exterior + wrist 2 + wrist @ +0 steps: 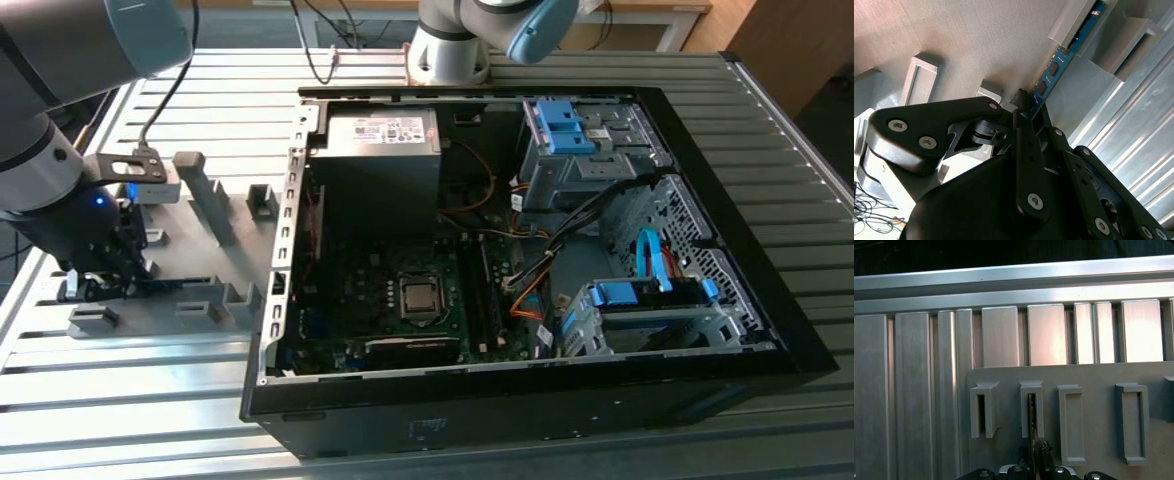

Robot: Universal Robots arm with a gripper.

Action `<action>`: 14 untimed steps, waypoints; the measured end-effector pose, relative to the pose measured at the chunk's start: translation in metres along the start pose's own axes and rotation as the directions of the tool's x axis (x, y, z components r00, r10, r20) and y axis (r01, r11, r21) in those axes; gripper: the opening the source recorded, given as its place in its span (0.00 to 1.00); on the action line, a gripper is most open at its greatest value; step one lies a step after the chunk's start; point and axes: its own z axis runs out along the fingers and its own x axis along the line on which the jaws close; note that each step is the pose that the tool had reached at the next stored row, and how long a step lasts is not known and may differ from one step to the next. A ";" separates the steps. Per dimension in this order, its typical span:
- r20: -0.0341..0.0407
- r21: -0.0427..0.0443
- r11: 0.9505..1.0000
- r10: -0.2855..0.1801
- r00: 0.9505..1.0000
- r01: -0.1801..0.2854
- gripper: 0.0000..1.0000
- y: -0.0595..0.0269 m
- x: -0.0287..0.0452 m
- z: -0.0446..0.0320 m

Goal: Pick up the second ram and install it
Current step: 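Pick up the second ram and move it above second insertion slot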

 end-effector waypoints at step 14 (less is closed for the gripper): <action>0.000 0.000 1.000 0.000 1.000 0.000 0.23 -0.0001 0.0000 -0.0024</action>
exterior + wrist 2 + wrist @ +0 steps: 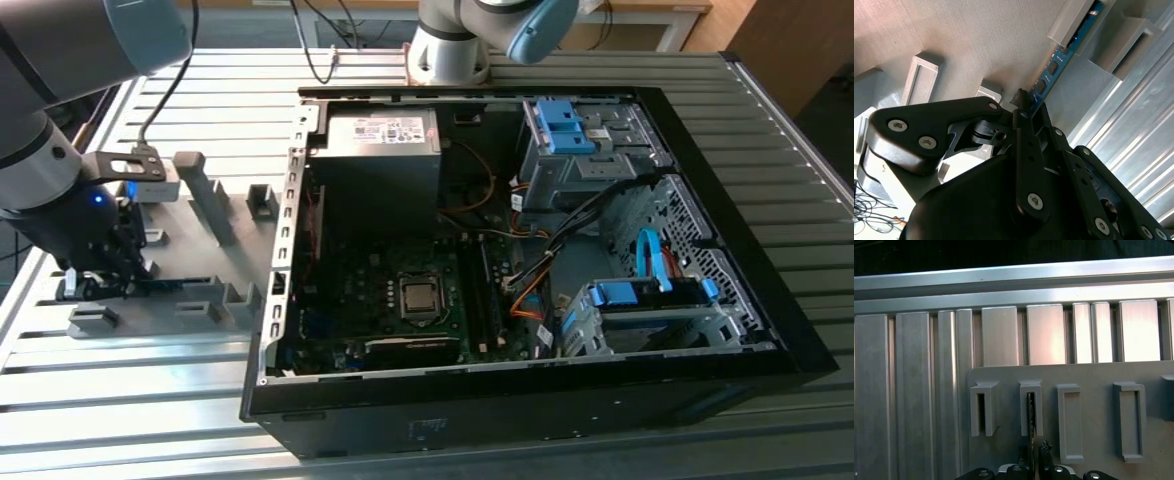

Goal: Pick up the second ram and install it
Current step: 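Pick up the second ram and move it above second insertion slot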

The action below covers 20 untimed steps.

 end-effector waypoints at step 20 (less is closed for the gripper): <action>0.000 0.000 1.000 -0.019 1.000 0.019 0.15 0.0000 0.0000 -0.0003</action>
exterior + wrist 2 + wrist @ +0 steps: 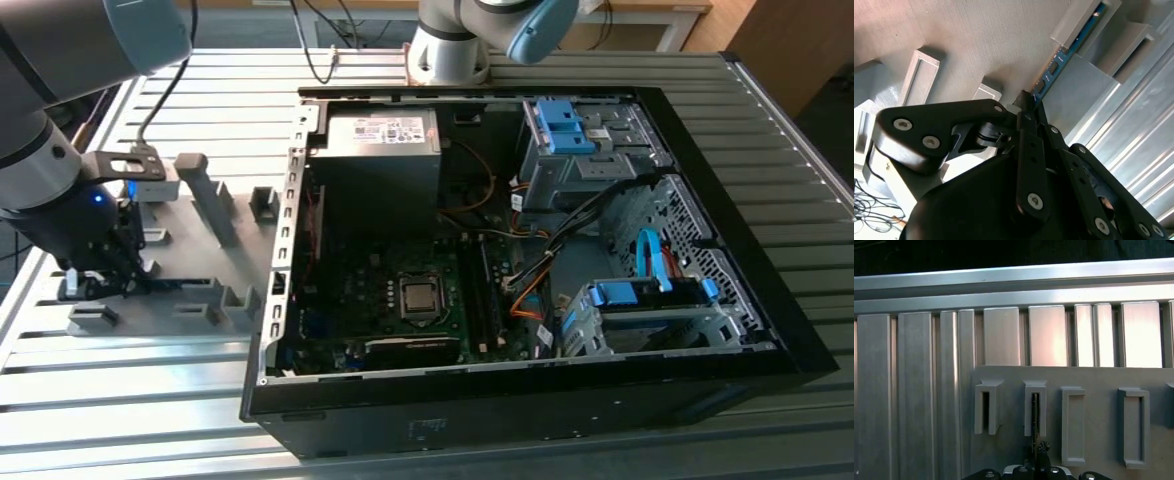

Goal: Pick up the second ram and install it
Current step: 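Pick up the second ram and move it above second insertion slot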

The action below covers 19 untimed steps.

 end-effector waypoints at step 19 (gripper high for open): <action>0.001 0.000 1.000 -0.021 1.000 0.021 0.14 -0.0001 0.0002 -0.0052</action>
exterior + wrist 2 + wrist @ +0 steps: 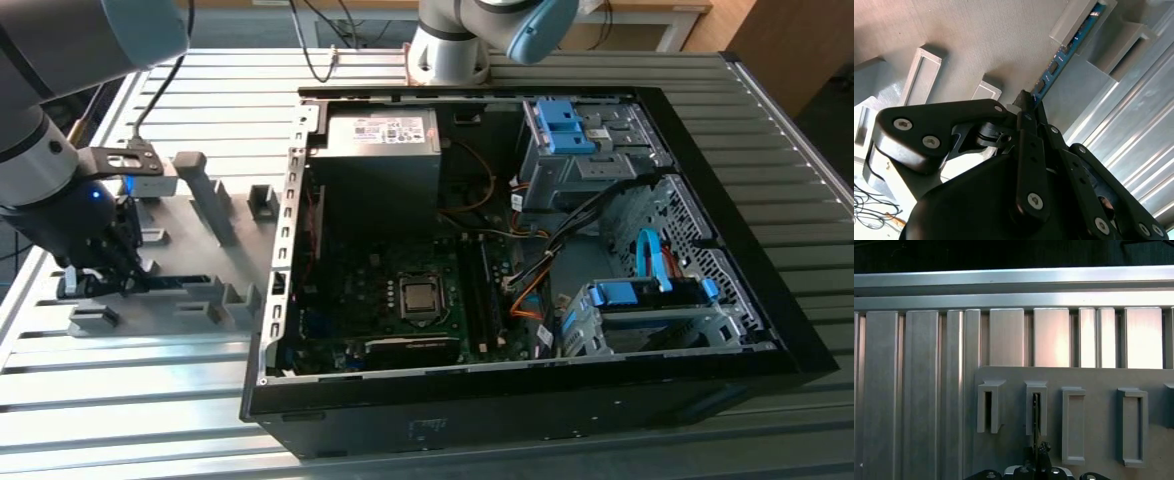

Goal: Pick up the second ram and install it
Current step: 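Pick up the second ram and move it above second insertion slot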

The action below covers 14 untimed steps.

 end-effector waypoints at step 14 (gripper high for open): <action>0.000 0.000 1.000 0.000 1.000 0.000 0.14 -0.0003 0.0002 -0.0118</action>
